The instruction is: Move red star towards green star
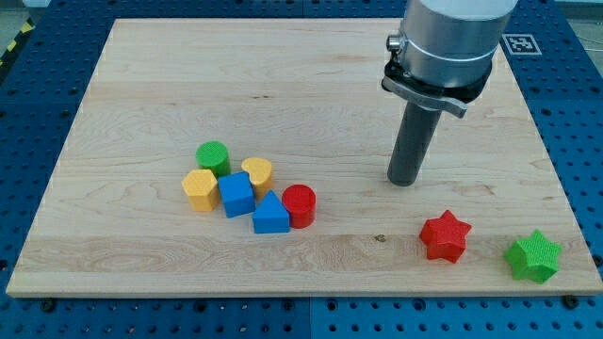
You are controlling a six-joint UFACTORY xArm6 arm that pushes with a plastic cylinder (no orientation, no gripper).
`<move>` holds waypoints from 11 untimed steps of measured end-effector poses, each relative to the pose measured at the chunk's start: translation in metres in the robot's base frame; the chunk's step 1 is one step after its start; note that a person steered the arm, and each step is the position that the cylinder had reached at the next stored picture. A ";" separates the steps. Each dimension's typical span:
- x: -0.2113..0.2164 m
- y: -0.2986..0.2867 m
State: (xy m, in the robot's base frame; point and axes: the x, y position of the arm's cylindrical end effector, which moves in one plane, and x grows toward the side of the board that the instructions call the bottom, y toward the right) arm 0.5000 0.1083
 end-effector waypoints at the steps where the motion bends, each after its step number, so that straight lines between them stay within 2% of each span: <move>1: 0.025 -0.002; 3: 0.083 -0.002; 4: 0.091 -0.002; 7: 0.073 -0.008; 9: 0.084 -0.005; 10: 0.086 0.014; 11: 0.065 0.044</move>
